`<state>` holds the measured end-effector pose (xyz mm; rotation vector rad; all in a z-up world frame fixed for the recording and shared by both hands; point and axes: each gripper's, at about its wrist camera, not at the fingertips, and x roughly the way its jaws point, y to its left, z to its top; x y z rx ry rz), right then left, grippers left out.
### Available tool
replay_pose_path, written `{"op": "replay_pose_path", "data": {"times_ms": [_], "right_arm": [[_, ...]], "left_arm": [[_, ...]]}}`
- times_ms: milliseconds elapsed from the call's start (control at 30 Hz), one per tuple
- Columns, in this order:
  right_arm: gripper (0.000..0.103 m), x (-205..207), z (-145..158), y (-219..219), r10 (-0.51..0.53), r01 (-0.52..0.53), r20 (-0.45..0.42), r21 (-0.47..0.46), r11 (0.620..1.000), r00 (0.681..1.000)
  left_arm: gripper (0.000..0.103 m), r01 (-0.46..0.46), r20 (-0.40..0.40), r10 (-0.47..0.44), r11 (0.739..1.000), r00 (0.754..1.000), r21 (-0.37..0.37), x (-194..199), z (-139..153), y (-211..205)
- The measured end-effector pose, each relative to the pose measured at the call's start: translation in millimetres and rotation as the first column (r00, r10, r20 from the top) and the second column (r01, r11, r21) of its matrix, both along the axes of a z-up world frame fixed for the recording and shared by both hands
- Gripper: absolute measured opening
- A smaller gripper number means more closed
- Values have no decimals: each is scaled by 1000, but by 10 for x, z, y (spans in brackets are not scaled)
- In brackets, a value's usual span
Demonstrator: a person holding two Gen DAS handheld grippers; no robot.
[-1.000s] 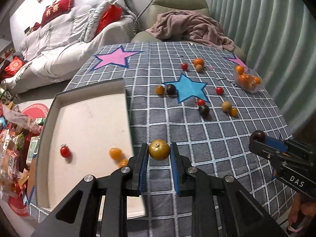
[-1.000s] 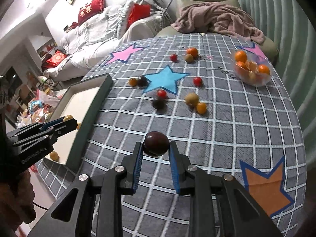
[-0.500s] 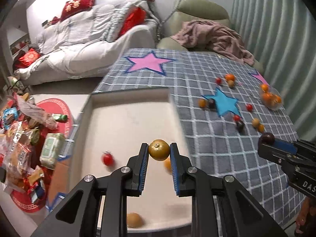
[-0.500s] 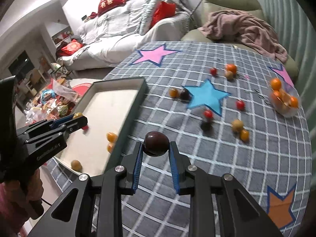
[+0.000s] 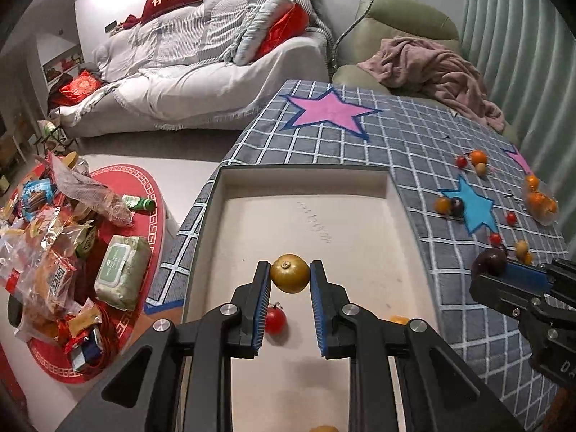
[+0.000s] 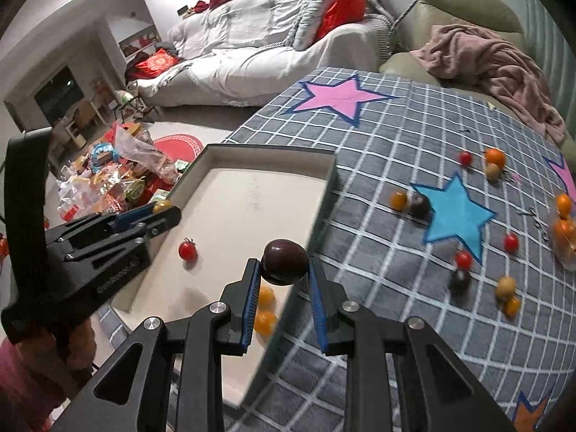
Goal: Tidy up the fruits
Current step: 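Carry both fruits over the white tray and lower them toward its bottom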
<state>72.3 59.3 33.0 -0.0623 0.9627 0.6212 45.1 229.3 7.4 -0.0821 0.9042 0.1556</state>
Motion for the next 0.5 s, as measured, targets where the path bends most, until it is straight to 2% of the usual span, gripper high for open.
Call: {"op": "replay_pose_path", "data": {"times_ms": [500], "right_arm": [[29, 453, -559, 531, 29, -33, -107, -41, 999, 994]], "left_arm": [[24, -50, -123, 54, 998, 991, 36, 535, -481, 144]]}}
